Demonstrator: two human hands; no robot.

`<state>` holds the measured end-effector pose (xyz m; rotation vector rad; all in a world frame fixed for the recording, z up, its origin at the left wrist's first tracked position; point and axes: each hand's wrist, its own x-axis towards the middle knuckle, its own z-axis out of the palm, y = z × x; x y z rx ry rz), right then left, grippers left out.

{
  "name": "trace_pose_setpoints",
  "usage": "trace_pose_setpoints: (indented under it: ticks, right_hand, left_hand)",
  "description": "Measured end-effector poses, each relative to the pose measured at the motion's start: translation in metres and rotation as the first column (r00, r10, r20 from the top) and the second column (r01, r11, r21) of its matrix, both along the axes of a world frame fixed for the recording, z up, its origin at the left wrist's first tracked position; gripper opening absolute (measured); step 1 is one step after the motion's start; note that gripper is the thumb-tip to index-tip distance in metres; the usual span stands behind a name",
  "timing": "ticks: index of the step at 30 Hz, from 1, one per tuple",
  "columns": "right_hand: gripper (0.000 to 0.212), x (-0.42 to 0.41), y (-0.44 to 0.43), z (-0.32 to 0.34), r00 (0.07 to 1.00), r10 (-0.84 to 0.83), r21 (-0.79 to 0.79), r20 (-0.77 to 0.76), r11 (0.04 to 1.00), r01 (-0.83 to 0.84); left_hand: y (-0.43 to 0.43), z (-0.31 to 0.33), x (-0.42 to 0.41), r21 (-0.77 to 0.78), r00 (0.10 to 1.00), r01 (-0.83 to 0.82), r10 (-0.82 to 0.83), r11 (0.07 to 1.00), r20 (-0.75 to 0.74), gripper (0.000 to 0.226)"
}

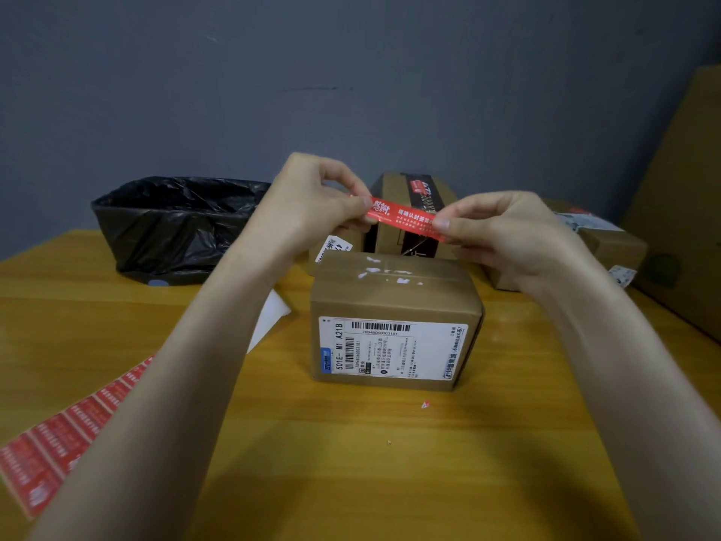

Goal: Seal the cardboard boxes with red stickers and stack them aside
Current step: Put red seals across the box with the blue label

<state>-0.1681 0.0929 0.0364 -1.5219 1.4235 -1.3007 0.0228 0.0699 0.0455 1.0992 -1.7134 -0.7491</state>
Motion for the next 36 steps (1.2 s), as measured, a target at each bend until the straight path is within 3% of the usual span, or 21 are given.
trace_pose_setpoints:
  ticks: [4, 13, 18, 25, 36]
  right_hand:
    - [0.008, -0.002, -0.001, 0.000, 1.000, -0.004, 0.000, -0.013, 1.000, 0.004]
    - [0.017, -0.005, -0.006, -0.002, 0.998, -0.063, 0.017, -0.028, 0.998, 0.063]
    - [0.020, -0.005, -0.010, -0.003, 0.991, -0.064, 0.020, -0.118, 0.998, 0.067]
    - [0.017, 0.005, -0.008, -0.007, 0.956, -0.024, 0.079, -0.293, 0.996, 0.050]
    - [0.020, 0.012, -0.009, -0.011, 0.905, -0.025, 0.097, -0.425, 0.993, 0.073]
  left_hand:
    - [-0.002, 0.000, 0.002, 0.020, 0.997, -0.018, 0.016, 1.000, 0.074, 0.011]
    - [-0.001, 0.000, 0.005, 0.073, 0.996, -0.021, 0.014, 0.997, 0.091, 0.009]
    - [-0.005, -0.001, 0.004, 0.049, 0.971, -0.065, 0.052, 0.997, 0.235, 0.009]
    - [-0.013, -0.005, 0.007, 0.133, 0.910, -0.029, -0.029, 0.991, 0.414, 0.011]
    - [-0.015, -0.009, 0.005, 0.193, 0.883, -0.027, -0.067, 0.981, 0.464, 0.013]
